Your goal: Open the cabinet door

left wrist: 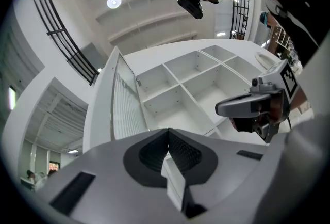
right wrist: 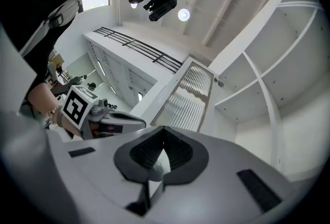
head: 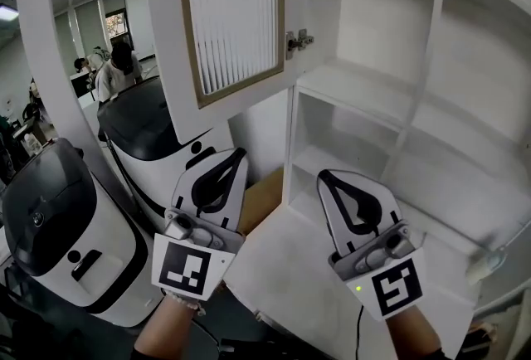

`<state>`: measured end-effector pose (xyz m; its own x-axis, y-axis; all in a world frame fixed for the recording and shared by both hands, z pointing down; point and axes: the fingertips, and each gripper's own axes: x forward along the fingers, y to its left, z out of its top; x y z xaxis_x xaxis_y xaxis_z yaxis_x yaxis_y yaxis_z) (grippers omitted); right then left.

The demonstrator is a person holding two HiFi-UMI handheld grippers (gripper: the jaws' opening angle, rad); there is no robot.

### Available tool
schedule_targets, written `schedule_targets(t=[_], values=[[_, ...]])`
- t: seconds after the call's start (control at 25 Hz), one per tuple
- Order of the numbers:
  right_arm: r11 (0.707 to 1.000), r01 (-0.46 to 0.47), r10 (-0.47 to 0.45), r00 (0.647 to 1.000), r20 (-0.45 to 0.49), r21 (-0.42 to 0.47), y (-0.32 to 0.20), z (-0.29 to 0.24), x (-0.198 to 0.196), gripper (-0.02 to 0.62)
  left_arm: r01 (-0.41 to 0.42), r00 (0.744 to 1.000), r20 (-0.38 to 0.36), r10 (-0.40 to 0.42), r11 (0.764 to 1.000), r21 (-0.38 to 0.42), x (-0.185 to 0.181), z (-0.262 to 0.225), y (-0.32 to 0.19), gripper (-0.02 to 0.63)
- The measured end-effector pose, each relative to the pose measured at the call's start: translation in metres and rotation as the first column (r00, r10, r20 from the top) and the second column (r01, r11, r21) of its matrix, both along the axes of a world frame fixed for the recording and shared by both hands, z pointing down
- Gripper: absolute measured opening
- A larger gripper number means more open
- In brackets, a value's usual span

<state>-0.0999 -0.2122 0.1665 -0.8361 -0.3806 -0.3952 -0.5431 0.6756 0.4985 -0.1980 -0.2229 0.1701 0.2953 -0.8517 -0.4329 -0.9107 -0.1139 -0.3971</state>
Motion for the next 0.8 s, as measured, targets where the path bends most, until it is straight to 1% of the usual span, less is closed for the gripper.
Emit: schedule_targets(t=[0.16, 0.4, 0.56, 0.68, 0.8], values=[[0.997, -0.042, 0.042, 0.999, -0.003, -0.059, -0.004, 0.022, 0.021, 0.0, -0.081, 0.996, -0.031, 0.079, 0.995, -0.05, 0.023, 0.022, -0.004, -0.005], [0.982, -0.135, 0.136, 0.991, -0.003, -0.135, -0.005, 0.05, 0.059, 0.0, -0.178, 0.984, -0.052, 0.173, 0.977, -0.115, 0.061, 0.053, -0.006, -0.005], [0.959, -0.211, 0.214, 0.977, -0.005, -0.191, -0.009, 0.072, 0.094, 0.0, -0.232, 0.972, -0.073, 0.224, 0.964, -0.128, 0.081, 0.064, -0.007, -0.005], [0.934, -0.275, 0.277, 0.96, -0.025, -0.228, -0.007, 0.089, 0.119, 0.0, -0.241, 0.97, -0.052, 0.236, 0.961, -0.138, 0.095, 0.074, -0.008, -0.005], [0.914, -0.332, 0.326, 0.943, -0.068, -0.233, -0.002, 0.103, 0.135, 0.0, -0.265, 0.964, -0.031, 0.263, 0.951, -0.161, 0.11, 0.086, -0.009, -0.005]])
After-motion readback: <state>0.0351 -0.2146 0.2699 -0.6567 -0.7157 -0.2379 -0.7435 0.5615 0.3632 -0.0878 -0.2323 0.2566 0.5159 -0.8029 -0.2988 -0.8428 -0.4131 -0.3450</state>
